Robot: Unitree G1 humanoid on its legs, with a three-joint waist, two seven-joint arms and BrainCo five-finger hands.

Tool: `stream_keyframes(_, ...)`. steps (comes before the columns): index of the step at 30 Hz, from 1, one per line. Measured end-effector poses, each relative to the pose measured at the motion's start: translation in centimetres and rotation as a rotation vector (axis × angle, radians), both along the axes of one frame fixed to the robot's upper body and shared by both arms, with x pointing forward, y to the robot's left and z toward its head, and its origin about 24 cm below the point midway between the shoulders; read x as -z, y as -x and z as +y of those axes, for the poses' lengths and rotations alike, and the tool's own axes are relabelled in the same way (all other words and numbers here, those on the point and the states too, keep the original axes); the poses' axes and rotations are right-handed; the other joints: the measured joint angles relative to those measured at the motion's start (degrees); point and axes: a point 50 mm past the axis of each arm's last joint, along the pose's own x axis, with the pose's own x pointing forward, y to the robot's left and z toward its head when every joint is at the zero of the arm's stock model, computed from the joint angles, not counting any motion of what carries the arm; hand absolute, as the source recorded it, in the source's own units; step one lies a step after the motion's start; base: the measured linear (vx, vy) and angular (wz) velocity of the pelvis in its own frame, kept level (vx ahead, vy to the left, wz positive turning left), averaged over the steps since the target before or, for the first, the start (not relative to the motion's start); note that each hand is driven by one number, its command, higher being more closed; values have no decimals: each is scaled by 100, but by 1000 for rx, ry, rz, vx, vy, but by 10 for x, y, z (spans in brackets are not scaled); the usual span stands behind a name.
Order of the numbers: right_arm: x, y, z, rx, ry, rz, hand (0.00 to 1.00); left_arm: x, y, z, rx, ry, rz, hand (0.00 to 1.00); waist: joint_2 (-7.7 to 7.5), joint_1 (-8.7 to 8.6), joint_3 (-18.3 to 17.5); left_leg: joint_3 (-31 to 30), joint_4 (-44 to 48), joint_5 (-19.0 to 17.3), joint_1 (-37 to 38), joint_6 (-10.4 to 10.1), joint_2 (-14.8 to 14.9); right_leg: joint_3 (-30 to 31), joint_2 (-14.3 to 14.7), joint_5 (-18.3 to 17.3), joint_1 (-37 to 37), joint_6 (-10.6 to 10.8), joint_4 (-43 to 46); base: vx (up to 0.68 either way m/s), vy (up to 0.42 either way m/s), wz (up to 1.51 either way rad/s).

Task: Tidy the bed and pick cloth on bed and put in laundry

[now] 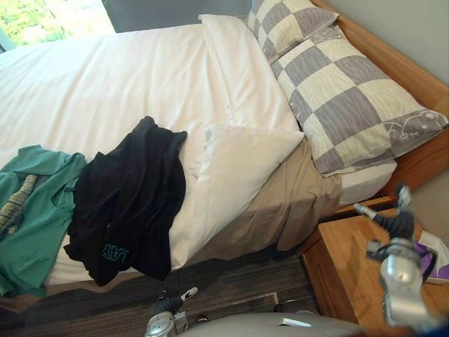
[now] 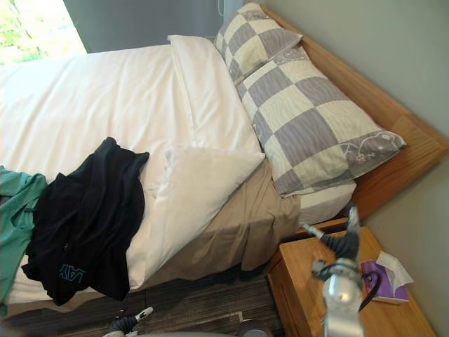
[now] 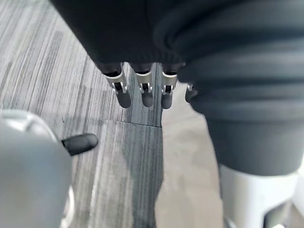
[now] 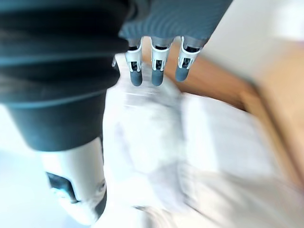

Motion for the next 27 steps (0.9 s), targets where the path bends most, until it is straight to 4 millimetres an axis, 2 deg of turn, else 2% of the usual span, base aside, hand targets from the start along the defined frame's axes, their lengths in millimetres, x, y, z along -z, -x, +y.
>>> stream_keyframes(3, -38, -34, 12, -113, 143, -106, 0, 0, 10, 7, 37, -26, 33, 0, 57, 1, 13, -175, 2, 48, -120, 43, -14, -102, -4, 45, -22, 4, -28, 27, -20, 23)
stream_keyframes(5, -64, -55, 26, -190, 209, -183, 0, -1, 8, 9, 69, -38, 35, 0, 93, 43, 127, -302, 23, 65, -206, 67, -31, -154, -49, 59, -41, -9, -29, 5, 1, 24)
stream_keyframes(6, -71, -61, 30, -209, 229, -202, 0, -1, 7, 10, 77, -41, 34, 0, 91, 58, 177, -342, 78, 63, -258, 70, -37, -168, -73, 59, -56, -9, -9, -43, 4, 19)
stream_keyframes(7, -92, -80, 45, -267, 292, -252, 0, -2, 1, 12, 81, -48, 21, 0, 49, 93, 306, -392, 336, 32, -520, 120, -50, -183, -129, 59, -253, -9, 135, -79, -17, 16)
stream_keyframes(8, -101, -86, 50, -287, 311, -277, 0, -3, -2, 13, 84, -51, 13, 0, 35, 105, 385, -420, 438, 8, -632, 155, -50, -184, -151, 59, -332, -9, 184, -123, -37, 23)
stream_keyframes(10, -138, -108, 70, -352, 387, -360, 0, -7, -17, 19, 96, -69, -20, 0, 42, 122, 715, -583, 725, -55, -1008, 232, -41, -249, -211, 65, -576, -19, 340, -135, -20, 28)
stream_keyframes(12, -157, -117, 81, -375, 444, -399, 0, -10, -23, 22, 102, -82, -32, 0, 50, 129, 860, -669, 858, -101, -1199, 251, -35, -289, -237, 67, -699, -21, 406, -102, 14, 20)
stream_keyframes(14, -183, -126, 92, -392, 521, -449, 0, -14, -34, 27, 137, -106, -54, 0, 71, 234, 1014, -709, 1038, -125, -1540, 286, -15, -283, -248, 166, -963, -28, 431, -127, 40, 5)
stream_keyframes(18, -212, -133, 97, -383, 571, -499, 0, -22, -52, 35, 118, -119, -125, 0, 118, 298, 1280, -825, 1234, -132, -1973, 360, -30, -310, -286, 303, -1235, -10, 389, -63, 49, 10)
stream_keyframes(22, -219, -138, 101, -386, 591, -495, 0, -28, -60, 43, 107, -135, -156, 0, 177, 303, 1466, -953, 1308, -102, -2278, 425, -84, -352, -333, 346, -1428, 7, 385, -15, 52, 18)
stream_keyframes(25, -223, -149, 102, -379, 609, -463, 0, -36, -73, 50, 109, -157, -208, 0, 220, 351, 1743, -1019, 1428, -100, -2450, 434, -82, -383, -357, 354, -1547, 5, 466, -5, 22, 11)
stream_keyframes(27, -229, -158, 101, -364, 633, -428, 0, -44, -88, 51, 131, -172, -256, 0, 332, 406, 1848, -1111, 1635, -107, -2785, 446, -79, -369, -401, 354, -1850, 4, 676, -22, 17, 13)
